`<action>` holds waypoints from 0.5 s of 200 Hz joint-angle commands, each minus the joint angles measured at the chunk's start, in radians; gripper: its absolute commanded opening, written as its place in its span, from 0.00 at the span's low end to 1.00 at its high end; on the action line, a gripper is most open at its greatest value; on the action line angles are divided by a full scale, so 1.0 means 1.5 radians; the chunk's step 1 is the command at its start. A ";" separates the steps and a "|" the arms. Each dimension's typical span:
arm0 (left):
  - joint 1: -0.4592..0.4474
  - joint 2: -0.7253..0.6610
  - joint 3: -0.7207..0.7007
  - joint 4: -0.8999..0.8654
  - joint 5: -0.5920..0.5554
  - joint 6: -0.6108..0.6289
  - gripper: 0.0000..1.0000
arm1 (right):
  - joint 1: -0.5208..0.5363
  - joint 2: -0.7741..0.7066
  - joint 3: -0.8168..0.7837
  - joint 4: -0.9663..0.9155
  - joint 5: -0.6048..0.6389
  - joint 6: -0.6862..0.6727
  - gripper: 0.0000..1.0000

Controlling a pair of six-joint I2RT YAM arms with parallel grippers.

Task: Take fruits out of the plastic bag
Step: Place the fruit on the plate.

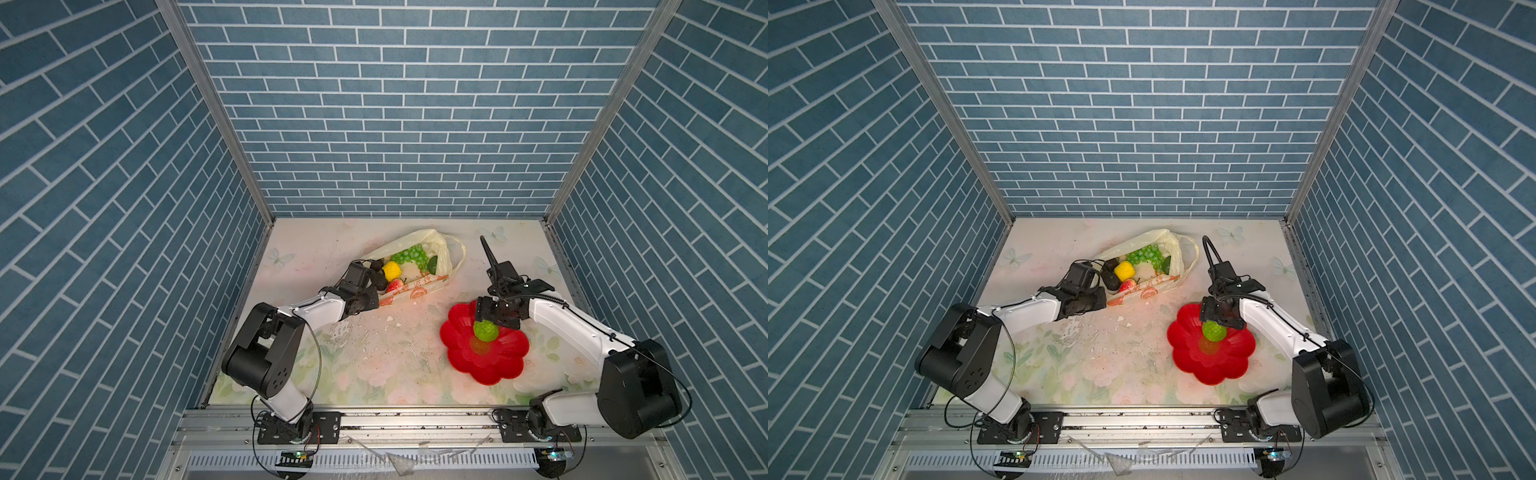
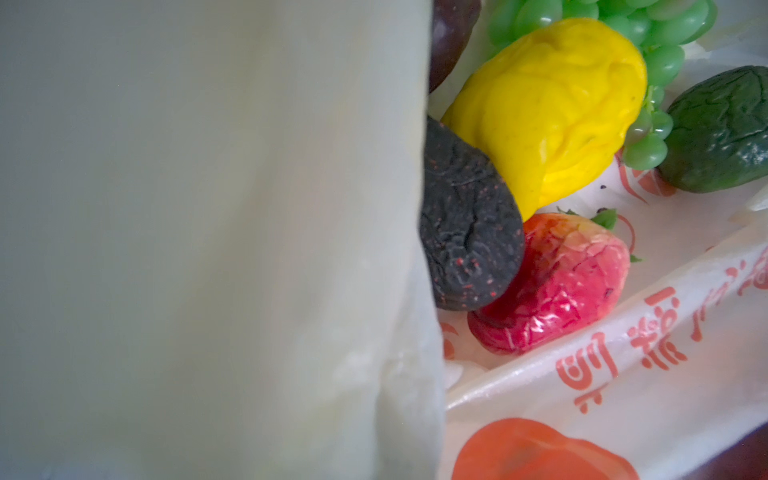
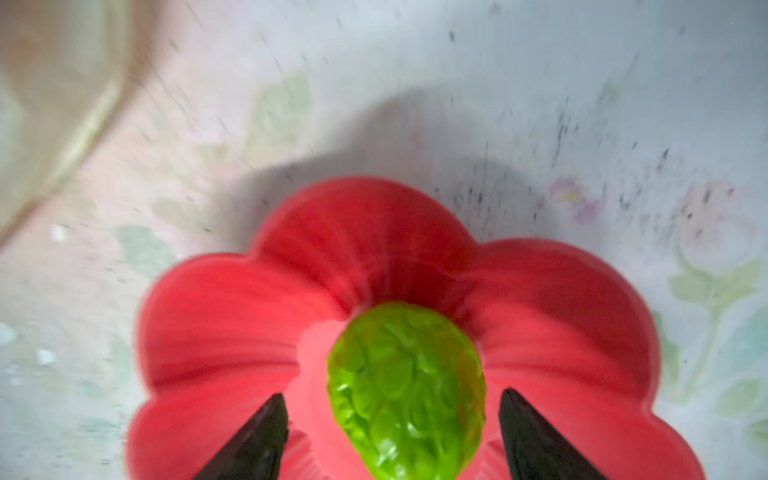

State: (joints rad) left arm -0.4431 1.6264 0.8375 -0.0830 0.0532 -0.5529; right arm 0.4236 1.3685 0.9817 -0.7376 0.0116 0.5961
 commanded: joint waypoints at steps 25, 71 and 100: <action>0.001 -0.018 -0.006 0.009 0.005 -0.002 0.10 | 0.050 0.067 0.177 0.026 -0.010 -0.021 0.74; 0.001 -0.017 0.003 -0.008 0.016 0.006 0.10 | 0.105 0.243 0.331 0.162 -0.114 0.021 0.71; 0.000 -0.023 -0.003 -0.012 0.016 0.006 0.10 | 0.125 0.350 0.411 0.221 -0.151 0.071 0.71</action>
State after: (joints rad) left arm -0.4431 1.6188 0.8371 -0.0803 0.0719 -0.5526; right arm 0.5903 1.8004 1.4944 -0.5087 -0.1360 0.6178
